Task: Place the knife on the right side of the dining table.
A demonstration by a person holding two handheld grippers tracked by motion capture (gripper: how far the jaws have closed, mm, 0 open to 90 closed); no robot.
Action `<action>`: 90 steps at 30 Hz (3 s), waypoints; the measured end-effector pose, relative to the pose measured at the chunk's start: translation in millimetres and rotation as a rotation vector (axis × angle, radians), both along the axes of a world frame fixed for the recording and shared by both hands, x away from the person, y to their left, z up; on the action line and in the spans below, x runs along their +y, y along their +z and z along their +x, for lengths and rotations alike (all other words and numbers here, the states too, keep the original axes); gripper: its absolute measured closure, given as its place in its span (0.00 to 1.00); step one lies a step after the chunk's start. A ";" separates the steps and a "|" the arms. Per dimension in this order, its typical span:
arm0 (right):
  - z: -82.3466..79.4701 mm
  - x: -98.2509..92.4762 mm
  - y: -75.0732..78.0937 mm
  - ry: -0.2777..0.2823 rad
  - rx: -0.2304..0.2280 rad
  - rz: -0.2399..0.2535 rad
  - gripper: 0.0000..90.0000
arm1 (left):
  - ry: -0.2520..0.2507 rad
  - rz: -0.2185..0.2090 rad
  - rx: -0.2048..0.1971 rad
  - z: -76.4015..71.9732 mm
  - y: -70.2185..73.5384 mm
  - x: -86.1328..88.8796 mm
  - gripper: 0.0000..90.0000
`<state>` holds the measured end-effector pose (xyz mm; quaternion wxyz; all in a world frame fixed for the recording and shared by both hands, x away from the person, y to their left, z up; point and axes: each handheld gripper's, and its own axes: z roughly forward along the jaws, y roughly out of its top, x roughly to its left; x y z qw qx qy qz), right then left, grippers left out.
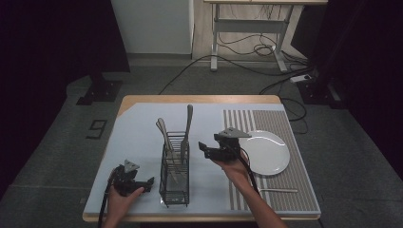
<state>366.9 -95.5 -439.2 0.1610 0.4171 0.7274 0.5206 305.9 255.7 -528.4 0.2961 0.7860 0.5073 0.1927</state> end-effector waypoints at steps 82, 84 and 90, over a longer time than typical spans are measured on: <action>49.5 48.5 35.0 0.187 -0.086 0.088 0.89 | 0.000 -0.001 -0.001 0.1 -0.1 0.0 0.00; 46.8 46.4 38.5 0.196 -0.096 0.104 0.91 | 0.000 0.000 0.000 0.1 0.0 0.1 0.00; 36.5 39.4 48.1 0.201 -0.143 0.107 0.92 | 0.000 -0.001 0.000 0.0 0.0 0.0 0.00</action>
